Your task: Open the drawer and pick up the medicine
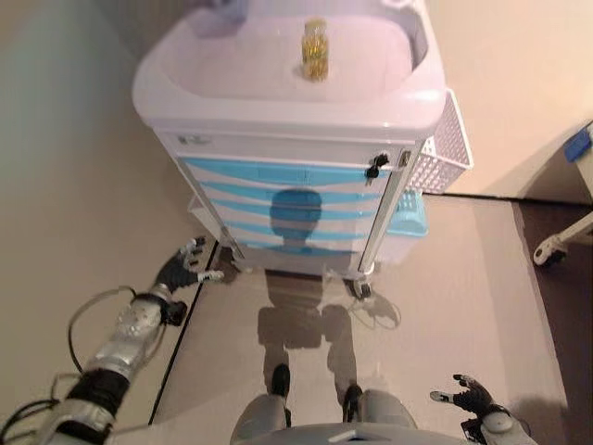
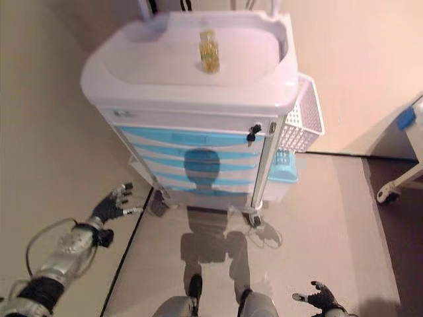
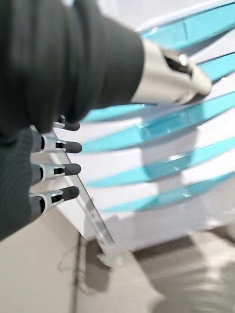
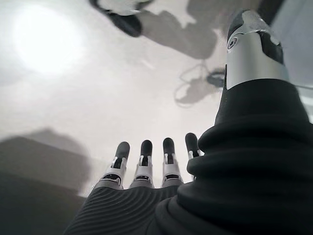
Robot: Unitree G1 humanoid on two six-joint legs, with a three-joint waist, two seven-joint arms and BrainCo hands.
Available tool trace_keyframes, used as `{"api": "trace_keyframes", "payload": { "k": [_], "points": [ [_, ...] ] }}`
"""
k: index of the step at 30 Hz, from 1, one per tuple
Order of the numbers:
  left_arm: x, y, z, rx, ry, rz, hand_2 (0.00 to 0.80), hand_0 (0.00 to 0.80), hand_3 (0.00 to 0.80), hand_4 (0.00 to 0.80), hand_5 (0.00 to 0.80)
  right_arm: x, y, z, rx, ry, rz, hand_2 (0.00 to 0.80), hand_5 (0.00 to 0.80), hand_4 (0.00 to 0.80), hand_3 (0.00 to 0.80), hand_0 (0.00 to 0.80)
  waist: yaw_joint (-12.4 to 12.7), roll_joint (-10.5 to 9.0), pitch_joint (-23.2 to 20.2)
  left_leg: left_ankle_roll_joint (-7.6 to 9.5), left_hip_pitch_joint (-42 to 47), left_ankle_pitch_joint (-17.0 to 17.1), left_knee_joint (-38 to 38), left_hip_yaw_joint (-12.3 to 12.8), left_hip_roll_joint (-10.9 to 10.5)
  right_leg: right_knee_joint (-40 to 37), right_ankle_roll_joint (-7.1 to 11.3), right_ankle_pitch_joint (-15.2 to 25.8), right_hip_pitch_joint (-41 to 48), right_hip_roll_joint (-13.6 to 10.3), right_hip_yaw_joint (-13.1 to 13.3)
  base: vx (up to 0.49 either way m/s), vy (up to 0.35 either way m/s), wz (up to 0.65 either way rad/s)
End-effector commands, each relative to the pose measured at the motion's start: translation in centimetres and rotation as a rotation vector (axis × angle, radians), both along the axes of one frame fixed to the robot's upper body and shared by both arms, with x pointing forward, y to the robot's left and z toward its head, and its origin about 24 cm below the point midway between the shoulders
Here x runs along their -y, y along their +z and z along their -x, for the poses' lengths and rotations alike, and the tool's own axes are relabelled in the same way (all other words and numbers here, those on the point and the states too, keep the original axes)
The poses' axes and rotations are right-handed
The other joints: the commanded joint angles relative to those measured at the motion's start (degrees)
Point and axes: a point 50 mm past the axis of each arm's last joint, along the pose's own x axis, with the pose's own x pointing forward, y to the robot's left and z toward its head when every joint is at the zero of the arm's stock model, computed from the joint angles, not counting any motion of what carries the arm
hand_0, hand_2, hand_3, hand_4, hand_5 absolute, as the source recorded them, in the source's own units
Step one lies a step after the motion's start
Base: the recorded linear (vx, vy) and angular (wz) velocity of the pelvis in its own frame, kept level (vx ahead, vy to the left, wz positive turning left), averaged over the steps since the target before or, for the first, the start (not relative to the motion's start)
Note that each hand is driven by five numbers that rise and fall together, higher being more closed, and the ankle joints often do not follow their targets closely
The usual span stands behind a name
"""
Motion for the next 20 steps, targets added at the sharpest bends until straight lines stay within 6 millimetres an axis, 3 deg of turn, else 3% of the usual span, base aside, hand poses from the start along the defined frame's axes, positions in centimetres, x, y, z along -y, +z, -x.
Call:
{"api": "trace_keyframes", "payload": {
  "k": [1,3,4,5,6,7,9,10,12,13,15,17,20],
  "points": [
    [-1.0,-1.4,0.8,-0.027,0.148,0.056,0.0,0.0,0.0,0.0,0.0,0.5,-0.1,1.0,0.008,-0.112,-0.041,0.0,0.0,0.0,0.0,0.0,0.01,-2.22,-2.61,2.82,1.27,-1.78,-0.6,2.22,-3.03,-13.27,2.81,10.24,3.47,0.83,0.16,0.084,0.033,-0.06],
    [-0.8,-3.8,3.0,-0.127,0.212,0.06,0.0,0.0,0.0,0.0,0.0,-0.2,-0.5,1.2,0.009,-0.155,-0.086,0.0,0.0,0.0,0.0,0.0,0.22,-2.42,-3.76,2.87,2.72,-2.07,-1.21,2.86,-3.01,-14.35,2.92,10.49,4.87,0.91,0.53,0.051,0.029,-0.06],
    [-0.8,-3.8,3.0,-0.127,0.212,0.06,0.0,0.0,0.0,0.0,0.0,-0.2,-0.5,1.2,0.009,-0.155,-0.086,0.0,0.0,0.0,0.0,0.0,0.23,-2.42,-3.74,2.87,2.74,-2.07,-1.22,2.87,-3.01,-14.36,2.92,10.49,4.89,0.91,0.54,0.042,0.043,-0.09],
    [-0.4,-6.5,6.0,-0.263,0.27,0.04,0.0,0.0,0.0,0.0,0.0,-0.9,-0.8,1.4,0.018,-0.213,-0.137,0.0,0.0,0.0,0.0,0.0,0.61,-2.76,-4.85,2.98,3.8,-2.31,-1.66,3.44,-3.04,-15.13,3.09,10.77,5.82,0.98,1.07,0.035,0.04,-0.07],
    [-0.3,-7.2,6.8,-0.304,0.281,0.036,0.0,0.0,0.0,0.0,0.0,-1.1,-0.9,1.5,0.014,-0.221,-0.146,0.0,0.0,0.0,0.0,0.0,0.7,-2.83,-5.21,2.99,4.24,-2.38,-1.93,3.66,-3.08,-15.46,3.13,10.85,6.13,1.0,1.31,0.06,0.078,-0.11],
    [0.3,-9.2,9.6,-0.434,0.303,0.017,0.0,0.0,0.0,0.0,0.0,-1.8,-1.3,1.9,-0.002,-0.235,-0.176,0.0,0.0,0.0,0.0,0.0,1.11,-3.05,-6.13,3.09,5.23,-2.35,-2.87,4.3,-3.22,-16.33,3.31,11.34,6.73,0.97,1.92,0.032,0.049,-0.14],
    [0.3,-9.2,9.6,-0.434,0.303,0.017,0.0,0.0,0.0,0.0,0.0,-1.8,-1.3,1.9,-0.002,-0.235,-0.175,0.0,0.0,0.0,0.0,0.0,1.14,-3.04,-6.1,3.09,5.31,-2.33,-2.92,4.34,-3.21,-16.36,3.31,11.36,6.77,0.99,1.96,0.013,0.034,-0.21],
    [1.0,-10.7,12.0,-0.549,0.295,-0.007,0.0,0.0,0.0,0.0,0.0,-2.3,-1.7,2.3,-0.025,-0.246,-0.195,0.0,0.0,0.0,0.0,0.0,1.33,-3.23,-6.7,3.04,6.01,-1.99,-4.12,4.88,-3.21,-17.2,3.54,11.8,7.2,0.95,2.31,0.001,0.039,-0.14],
    [1.3,-11.3,13.0,-0.604,0.317,-0.006,0.0,0.0,0.0,0.0,0.0,-2.7,-1.9,2.5,-0.035,-0.25,-0.204,0.0,0.0,0.0,0.0,0.0,1.45,-3.4,-7.04,2.98,6.21,-1.79,-4.64,5.01,-3.2,-17.64,3.64,12.1,7.31,0.92,2.41,0.001,0.034,-0.06],
    [1.9,-12.2,15.1,-0.705,0.312,-0.032,0.0,0.0,0.0,0.0,0.0,-3.4,-2.2,3.1,-0.066,-0.252,-0.21,0.0,0.0,0.0,0.0,0.0,1.62,-3.65,-7.63,3.0,6.64,-1.77,-5.33,5.41,-3.31,-18.62,3.95,12.59,7.69,0.82,2.69,0.007,0.029,-0.06],
    [2.5,-12.8,16.7,-0.793,0.291,-0.058,0.0,0.0,0.0,0.0,0.0,-4.0,-2.5,3.5,-0.1,-0.237,-0.215,0.0,0.0,0.0,0.0,0.0,1.9,-3.91,-7.92,3.11,6.98,-1.76,-5.53,5.69,-3.45,-19.12,4.08,13.02,7.98,0.72,3.02,0.003,0.023,-0.09],
    [3.4,-13.2,17.8,-0.859,0.193,-0.085,0.0,0.0,0.0,0.0,0.0,-5.1,-2.9,4.0,-0.151,-0.172,-0.223,0.0,0.0,0.0,0.0,0.0,2.13,-4.21,-8.4,3.18,7.24,-1.84,-5.84,6.06,-3.57,-19.43,4.26,13.37,8.18,0.64,3.37,0.004,0.017,-0.13],
    [3.7,-13.3,17.6,-0.847,0.2,-0.069,0.0,0.0,0.0,0.0,0.0,-5.6,-3.0,3.8,-0.153,-0.142,-0.233,0.0,0.0,0.0,0.0,0.0,2.28,-4.35,-8.4,3.26,7.36,-1.89,-5.81,6.14,-3.62,-19.26,4.29,13.41,8.21,0.55,3.59,0.0,0.018,-0.06]
  ]
}}
